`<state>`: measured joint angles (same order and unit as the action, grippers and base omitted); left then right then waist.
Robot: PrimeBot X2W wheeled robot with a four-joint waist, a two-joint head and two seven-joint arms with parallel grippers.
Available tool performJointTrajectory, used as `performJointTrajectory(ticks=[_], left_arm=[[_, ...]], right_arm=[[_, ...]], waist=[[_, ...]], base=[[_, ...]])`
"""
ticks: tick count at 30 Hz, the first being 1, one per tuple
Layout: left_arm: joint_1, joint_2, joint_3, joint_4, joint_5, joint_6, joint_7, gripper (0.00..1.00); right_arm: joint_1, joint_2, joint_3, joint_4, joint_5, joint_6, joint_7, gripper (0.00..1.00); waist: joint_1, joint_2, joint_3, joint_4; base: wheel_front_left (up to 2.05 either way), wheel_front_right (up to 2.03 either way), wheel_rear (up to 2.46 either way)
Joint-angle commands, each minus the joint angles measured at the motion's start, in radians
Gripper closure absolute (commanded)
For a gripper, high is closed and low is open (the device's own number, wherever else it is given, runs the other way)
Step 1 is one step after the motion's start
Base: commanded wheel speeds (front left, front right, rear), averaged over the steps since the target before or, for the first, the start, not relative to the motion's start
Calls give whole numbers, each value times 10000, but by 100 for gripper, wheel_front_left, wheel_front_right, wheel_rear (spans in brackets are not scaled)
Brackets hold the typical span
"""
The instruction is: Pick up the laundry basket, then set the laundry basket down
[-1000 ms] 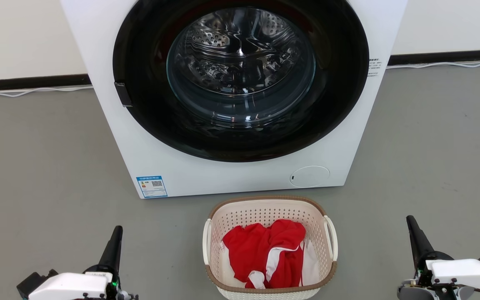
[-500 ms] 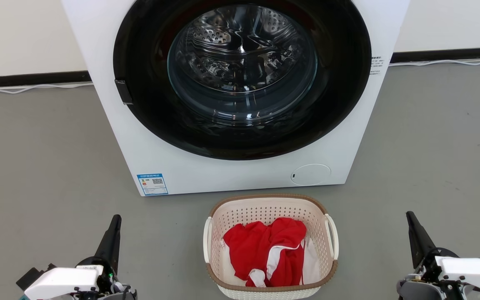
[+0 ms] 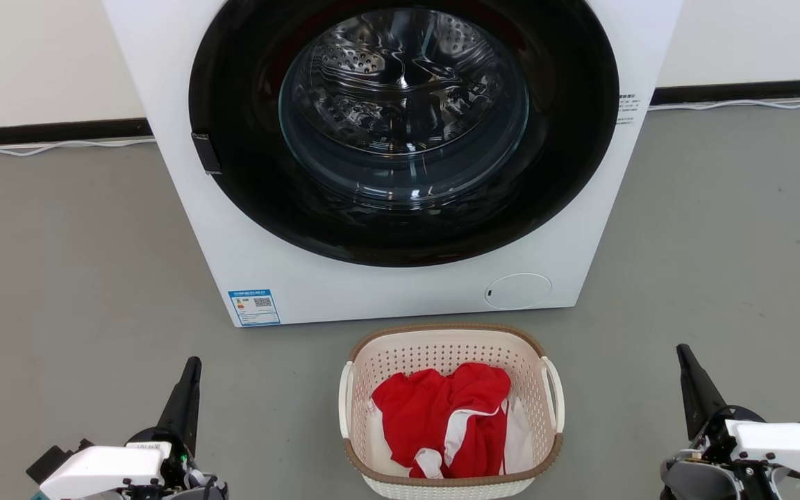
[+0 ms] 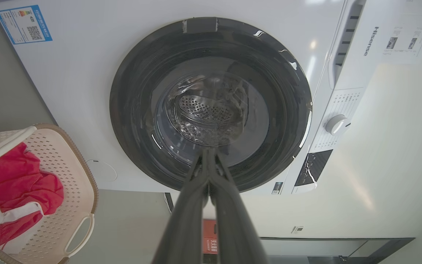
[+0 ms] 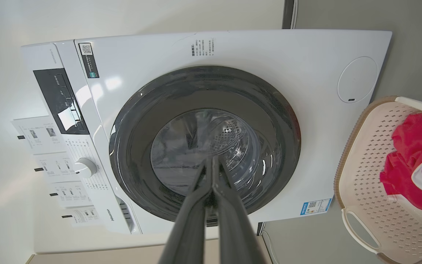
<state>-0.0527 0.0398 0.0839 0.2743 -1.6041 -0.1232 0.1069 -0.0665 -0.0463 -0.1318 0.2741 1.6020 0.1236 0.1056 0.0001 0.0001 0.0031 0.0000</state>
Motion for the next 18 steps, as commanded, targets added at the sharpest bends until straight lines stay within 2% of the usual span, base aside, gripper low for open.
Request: performJointTrajectory(ticks=[1, 18], left_arm=[[-555, 104, 302, -289, -43, -75, 65, 100], [-554, 104, 301, -289, -44, -75, 65, 100]], right_arm=[[-415, -39, 178, -293, 65, 71, 78, 100], [-414, -39, 179, -293, 65, 71, 78, 100]], waist=[[0, -1, 0, 0], [0, -1, 0, 0]], base=[[0, 0, 0], [0, 0, 0]])
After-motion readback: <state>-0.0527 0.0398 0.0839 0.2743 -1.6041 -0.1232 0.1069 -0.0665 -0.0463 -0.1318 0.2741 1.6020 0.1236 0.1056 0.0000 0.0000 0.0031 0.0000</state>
